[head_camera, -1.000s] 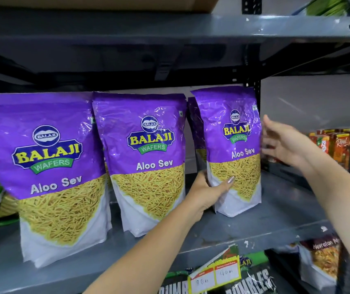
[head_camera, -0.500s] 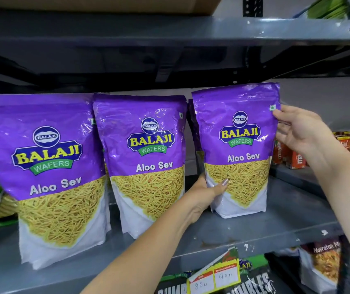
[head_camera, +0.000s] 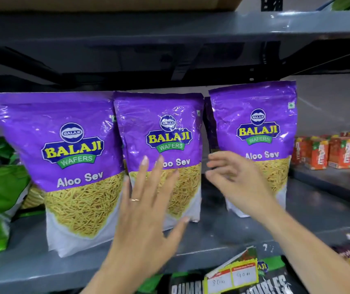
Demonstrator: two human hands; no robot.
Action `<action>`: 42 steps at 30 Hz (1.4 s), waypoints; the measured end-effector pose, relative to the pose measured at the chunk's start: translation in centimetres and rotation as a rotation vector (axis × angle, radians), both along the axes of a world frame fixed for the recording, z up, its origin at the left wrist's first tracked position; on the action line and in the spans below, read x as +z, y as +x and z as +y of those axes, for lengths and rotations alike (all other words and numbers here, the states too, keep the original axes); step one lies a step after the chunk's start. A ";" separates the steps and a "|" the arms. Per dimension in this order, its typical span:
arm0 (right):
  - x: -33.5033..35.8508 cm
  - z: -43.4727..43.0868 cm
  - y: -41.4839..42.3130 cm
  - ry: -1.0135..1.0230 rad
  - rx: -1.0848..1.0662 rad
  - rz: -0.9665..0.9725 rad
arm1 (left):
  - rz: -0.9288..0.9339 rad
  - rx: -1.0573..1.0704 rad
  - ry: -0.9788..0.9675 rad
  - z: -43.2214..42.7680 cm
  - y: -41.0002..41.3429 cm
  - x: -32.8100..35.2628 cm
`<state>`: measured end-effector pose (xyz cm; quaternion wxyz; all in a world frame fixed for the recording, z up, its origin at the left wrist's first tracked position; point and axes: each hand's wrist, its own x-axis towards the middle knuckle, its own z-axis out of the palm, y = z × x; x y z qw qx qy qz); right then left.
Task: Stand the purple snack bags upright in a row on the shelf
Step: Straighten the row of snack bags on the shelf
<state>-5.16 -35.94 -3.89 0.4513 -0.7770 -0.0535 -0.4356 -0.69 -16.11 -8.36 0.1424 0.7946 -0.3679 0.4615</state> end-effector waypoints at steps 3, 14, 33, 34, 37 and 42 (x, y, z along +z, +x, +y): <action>-1.6 0.5 3.6 0.009 0.057 0.214 | 0.024 0.303 0.220 2.7 2.4 0.5; -2.1 -0.7 4.1 0.194 0.295 0.320 | -0.022 0.439 0.301 2.3 3.3 0.2; -4.0 9.8 1.1 -0.319 -0.014 -0.245 | 0.264 -0.136 -0.944 12.2 5.3 1.1; -4.1 11.5 2.0 -0.255 0.081 -0.118 | 0.361 -0.214 -0.996 12.5 6.3 1.0; -3.7 15.1 5.2 -0.198 0.211 0.260 | 0.670 -0.465 -1.201 12.3 7.8 1.0; -3.3 15.9 7.2 -0.004 0.353 0.586 | 0.844 -0.554 -1.259 11.5 7.6 1.0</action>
